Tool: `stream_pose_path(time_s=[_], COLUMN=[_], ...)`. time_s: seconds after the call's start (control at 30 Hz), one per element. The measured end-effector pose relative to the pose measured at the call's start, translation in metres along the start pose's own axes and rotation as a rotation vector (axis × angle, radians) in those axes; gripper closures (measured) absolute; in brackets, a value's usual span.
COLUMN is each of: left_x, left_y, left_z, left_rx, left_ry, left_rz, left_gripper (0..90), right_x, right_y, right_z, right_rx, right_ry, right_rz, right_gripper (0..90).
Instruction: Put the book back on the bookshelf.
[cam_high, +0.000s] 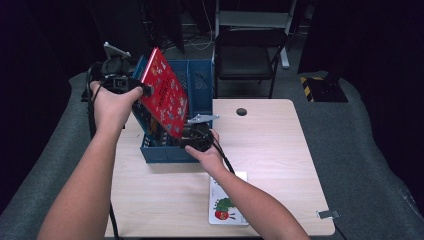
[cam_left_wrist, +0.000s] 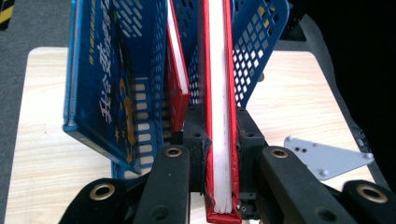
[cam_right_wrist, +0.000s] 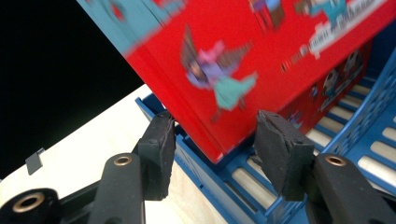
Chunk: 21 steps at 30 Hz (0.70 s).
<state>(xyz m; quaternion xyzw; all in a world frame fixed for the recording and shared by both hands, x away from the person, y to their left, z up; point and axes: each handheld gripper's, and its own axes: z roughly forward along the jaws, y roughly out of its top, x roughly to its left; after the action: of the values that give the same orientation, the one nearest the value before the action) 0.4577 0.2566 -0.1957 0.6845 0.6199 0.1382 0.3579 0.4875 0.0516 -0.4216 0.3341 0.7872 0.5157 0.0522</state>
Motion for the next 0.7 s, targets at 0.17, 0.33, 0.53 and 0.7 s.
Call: stream_pose_path(time_s=[0.17,0.33,0.53,0.7], left_x=[-0.008,-0.008,-0.006,-0.005], left_y=[0.000,0.001,0.002,0.002], left_z=[0.008,0.010,0.011,0.011], left_rx=[0.031,0.029,0.038,0.039], left_ry=[0.016,0.019,0.017,0.010], left_rz=[0.024,0.014,0.008,-0.012], left_gripper=[79.4,79.4,79.4,79.3], right_x=[0.005,0.004,0.002,-0.008], right_y=[0.004,0.004,0.007,0.008], right_z=[0.003,0.004,0.005,0.006], right_rx=[0.016,0.011,0.017,0.007], right_ry=[-0.015,-0.037,-0.050,-0.059], right_rz=[-0.040,-0.065,-0.058,-0.019], right_gripper=[48.8,50.4,53.8,55.7])
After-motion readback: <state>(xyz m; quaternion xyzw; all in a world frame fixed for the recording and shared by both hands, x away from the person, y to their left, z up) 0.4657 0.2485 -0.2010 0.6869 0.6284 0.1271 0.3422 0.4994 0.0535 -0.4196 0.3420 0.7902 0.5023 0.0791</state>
